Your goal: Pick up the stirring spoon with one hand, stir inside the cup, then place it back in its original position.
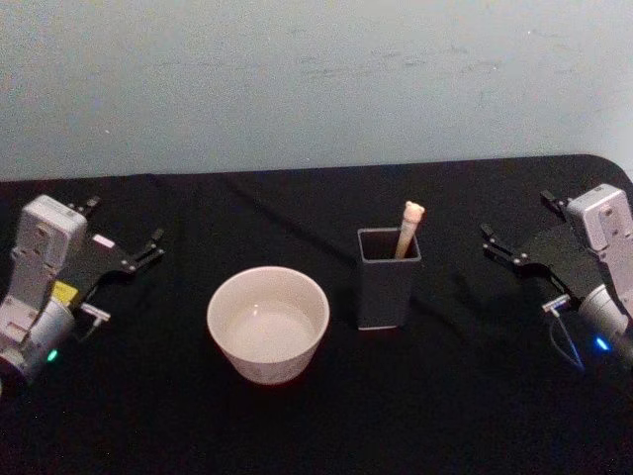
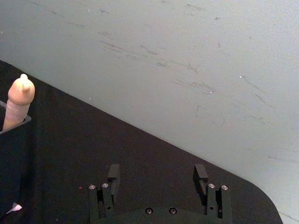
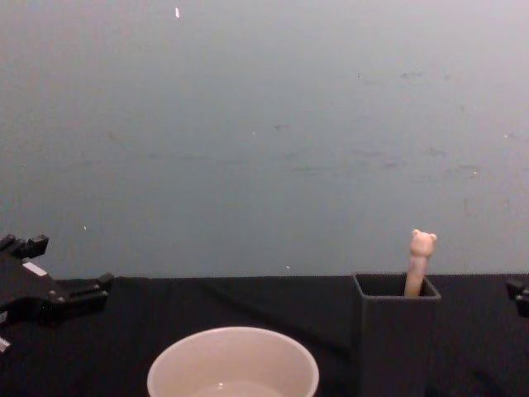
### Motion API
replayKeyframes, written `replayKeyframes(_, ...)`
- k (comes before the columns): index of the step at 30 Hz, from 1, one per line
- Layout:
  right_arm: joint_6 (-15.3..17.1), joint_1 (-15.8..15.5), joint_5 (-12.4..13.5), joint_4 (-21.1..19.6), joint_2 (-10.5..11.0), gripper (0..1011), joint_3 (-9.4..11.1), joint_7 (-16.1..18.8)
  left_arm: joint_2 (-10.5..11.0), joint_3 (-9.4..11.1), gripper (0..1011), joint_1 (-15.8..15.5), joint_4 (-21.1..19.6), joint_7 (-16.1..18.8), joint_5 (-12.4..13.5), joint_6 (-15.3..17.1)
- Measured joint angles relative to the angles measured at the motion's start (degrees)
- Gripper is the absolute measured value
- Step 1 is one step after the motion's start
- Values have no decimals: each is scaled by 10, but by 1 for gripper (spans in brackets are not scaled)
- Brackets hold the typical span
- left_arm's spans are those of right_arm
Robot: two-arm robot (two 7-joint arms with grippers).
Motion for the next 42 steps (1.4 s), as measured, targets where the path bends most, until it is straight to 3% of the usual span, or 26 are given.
replayKeyframes(42, 0, 0, 0, 0, 0, 1002, 0, 0, 0, 0, 1001, 0, 0, 0, 0, 0)
